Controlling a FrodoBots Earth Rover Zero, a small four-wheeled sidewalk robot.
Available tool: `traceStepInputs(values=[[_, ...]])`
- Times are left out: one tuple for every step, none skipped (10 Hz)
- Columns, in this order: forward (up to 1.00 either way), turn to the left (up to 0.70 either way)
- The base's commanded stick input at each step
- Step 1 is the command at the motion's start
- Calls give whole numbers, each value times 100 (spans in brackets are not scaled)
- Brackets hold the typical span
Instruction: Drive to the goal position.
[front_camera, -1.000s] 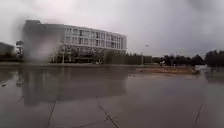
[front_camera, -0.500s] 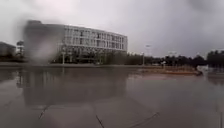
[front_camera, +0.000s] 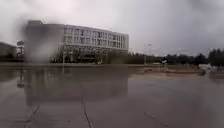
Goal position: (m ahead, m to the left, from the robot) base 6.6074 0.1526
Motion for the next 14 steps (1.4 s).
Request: traceStepInputs(values=[[69,0],[69,0],[69,0],[69,0],[69,0],[69,0],[69,0],[69,0],[69,0],[69,0],[69,0],[69,0],[70,0],[70,-4]])
